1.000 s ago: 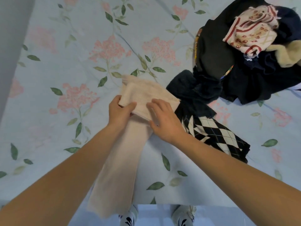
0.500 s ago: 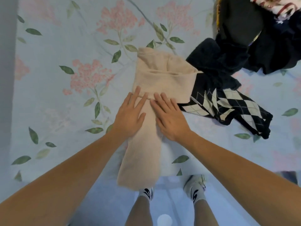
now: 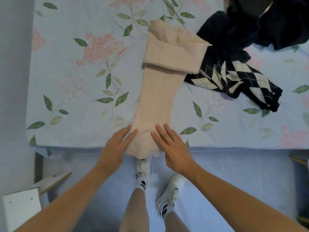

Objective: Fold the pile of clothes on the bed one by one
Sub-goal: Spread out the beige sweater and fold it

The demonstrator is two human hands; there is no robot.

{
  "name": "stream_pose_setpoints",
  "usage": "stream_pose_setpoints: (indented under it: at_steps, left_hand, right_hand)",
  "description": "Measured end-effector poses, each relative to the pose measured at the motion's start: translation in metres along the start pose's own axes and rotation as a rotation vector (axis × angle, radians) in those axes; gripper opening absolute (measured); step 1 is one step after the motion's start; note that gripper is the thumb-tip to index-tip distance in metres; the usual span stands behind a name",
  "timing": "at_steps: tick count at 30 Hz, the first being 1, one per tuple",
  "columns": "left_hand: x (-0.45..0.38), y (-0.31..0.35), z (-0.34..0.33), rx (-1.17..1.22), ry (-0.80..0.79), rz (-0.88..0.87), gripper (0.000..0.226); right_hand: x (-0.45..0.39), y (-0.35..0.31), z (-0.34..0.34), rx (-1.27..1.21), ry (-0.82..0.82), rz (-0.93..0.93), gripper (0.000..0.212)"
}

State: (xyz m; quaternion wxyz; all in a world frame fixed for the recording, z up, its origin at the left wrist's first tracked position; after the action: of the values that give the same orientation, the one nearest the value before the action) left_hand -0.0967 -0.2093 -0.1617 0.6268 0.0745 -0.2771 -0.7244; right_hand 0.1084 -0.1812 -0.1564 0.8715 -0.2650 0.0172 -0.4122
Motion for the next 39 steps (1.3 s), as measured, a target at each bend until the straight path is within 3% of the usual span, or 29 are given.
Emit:
stream_pose_setpoints:
  at_steps: [6, 13, 16, 19, 24, 27, 32, 34, 38, 39]
  left_hand:
    - [-0.006, 0.011, -0.006, -0.226, 0.001, -0.183, 0.108]
    - [-0.008, 0.014, -0.006, -0.303, 0.062, -0.247, 0.095]
    - [-0.005, 0.016, -0.001, -0.116, 0.085, -0.226, 0.078]
    - [-0.007, 0.010, 0.011, 0.194, 0.141, -0.116, 0.034]
    - [-0.014, 0.003, 0.011, 0.609, 0.051, 0.240, 0.013]
    - [-0.028, 0.009, 0.016, 0.602, 0.028, 0.343, 0.028]
    - [-0.059, 0.013, 0.029, 0.516, 0.109, 0.395, 0.055]
    - [-0.070, 0.014, 0.036, 0.499, 0.190, 0.371, 0.059]
    - [-0.078, 0.011, 0.037, 0.461, 0.250, 0.385, 0.034]
    - [-0.080, 0.009, 0.035, 0.461, 0.248, 0.383, 0.037]
  right_hand:
    - [0.007, -0.007, -0.013, 0.101, 0.101, -0.008, 0.109]
    - [-0.009, -0.006, -0.014, 0.227, 0.245, -0.050, 0.090]
    - [-0.006, -0.007, -0.017, 0.175, 0.288, 0.004, 0.070]
    - [0.008, -0.004, -0.007, -0.174, 0.413, -0.038, 0.046]
    - [0.018, 0.010, 0.004, -0.692, 0.442, -0.519, 0.013]
    - [0.015, 0.021, 0.009, -0.827, 0.437, -0.759, 0.016]
    - [0.004, 0.036, 0.020, -0.676, 0.453, -0.888, 0.049]
    - [-0.002, 0.039, 0.023, -0.642, 0.449, -0.893, 0.047]
    - [-0.005, 0.037, 0.026, -0.681, 0.542, -0.799, 0.015]
    - [-0.002, 0.036, 0.027, -0.704, 0.576, -0.769, 0.019]
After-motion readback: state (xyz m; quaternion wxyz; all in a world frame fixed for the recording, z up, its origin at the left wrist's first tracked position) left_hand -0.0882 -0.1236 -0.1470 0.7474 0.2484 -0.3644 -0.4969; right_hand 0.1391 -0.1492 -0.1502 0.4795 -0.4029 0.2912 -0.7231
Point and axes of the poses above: each hand's wrist, its own x-axis away from the middle knuckle, its own z-axis out of the back of the hand, y = z × x, the point moved 9 cm from there along -x, towards the middle knuckle, and after that the axes turned 3 degrees about y, right-handed, at the moved point
